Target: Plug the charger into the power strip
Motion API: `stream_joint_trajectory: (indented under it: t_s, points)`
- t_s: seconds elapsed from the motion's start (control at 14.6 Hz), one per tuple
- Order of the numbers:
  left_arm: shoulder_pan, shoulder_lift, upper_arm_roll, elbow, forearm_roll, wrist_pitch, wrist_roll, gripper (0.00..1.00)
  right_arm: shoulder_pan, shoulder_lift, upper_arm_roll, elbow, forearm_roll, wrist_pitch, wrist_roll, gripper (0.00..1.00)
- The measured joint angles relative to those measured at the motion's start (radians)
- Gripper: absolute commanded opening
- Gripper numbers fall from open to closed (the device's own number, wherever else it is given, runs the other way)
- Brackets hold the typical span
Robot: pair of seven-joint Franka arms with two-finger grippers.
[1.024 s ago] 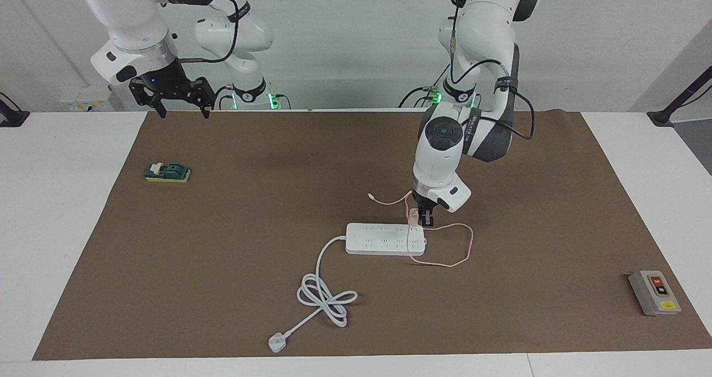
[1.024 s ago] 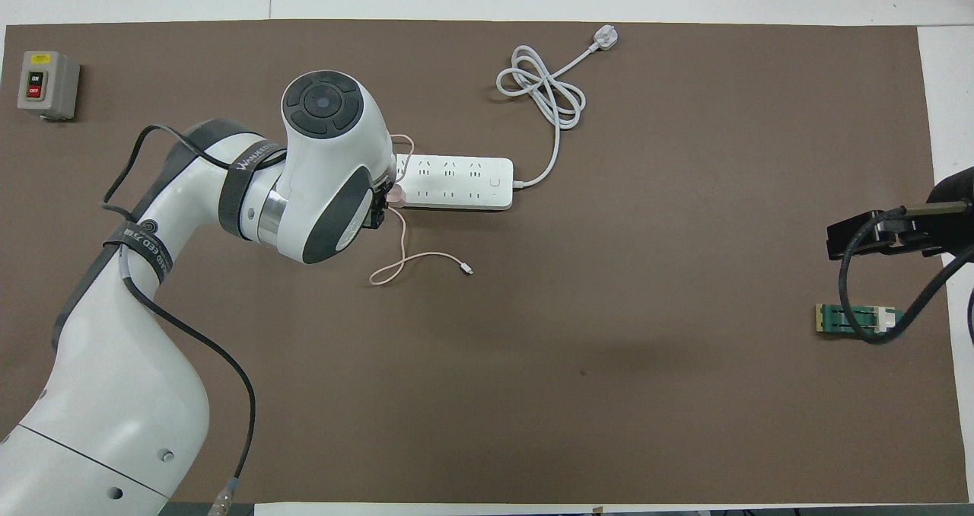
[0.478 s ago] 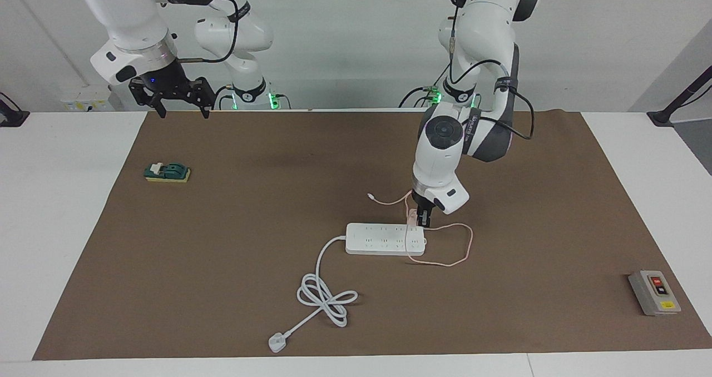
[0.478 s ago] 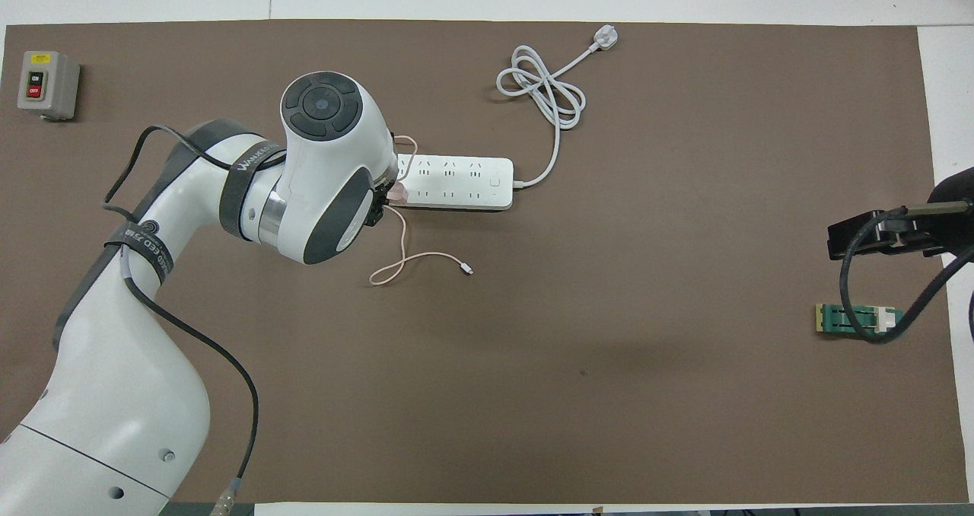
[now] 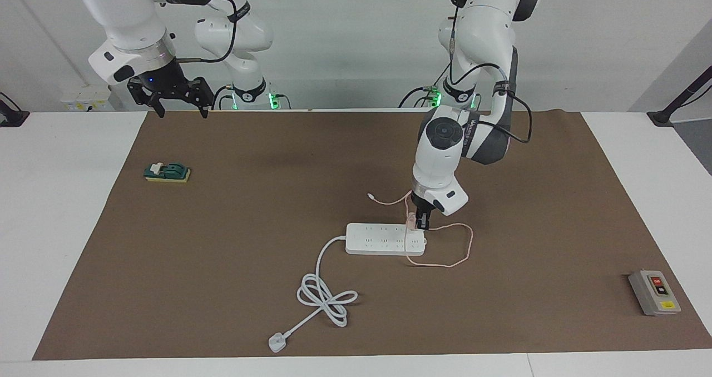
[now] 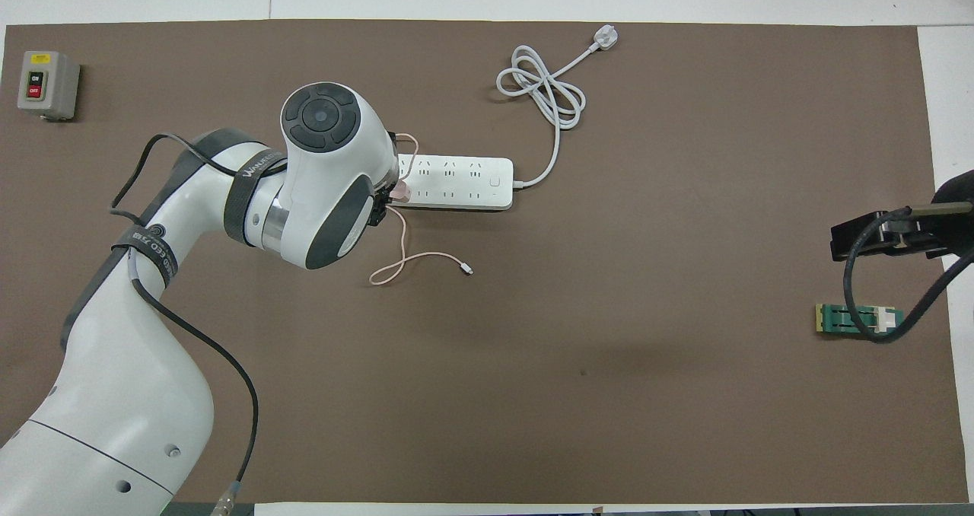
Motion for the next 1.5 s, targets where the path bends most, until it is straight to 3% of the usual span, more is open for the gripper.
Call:
stream_joint_trajectory:
  t_s: [1.5]
  points:
    - [0.005,-0.001,0.007,-0.002,-0.012,-0.006,-0.024,0.00,0.000,0.000,0.000,0.000,0.000,-0.004,0.000,1.00]
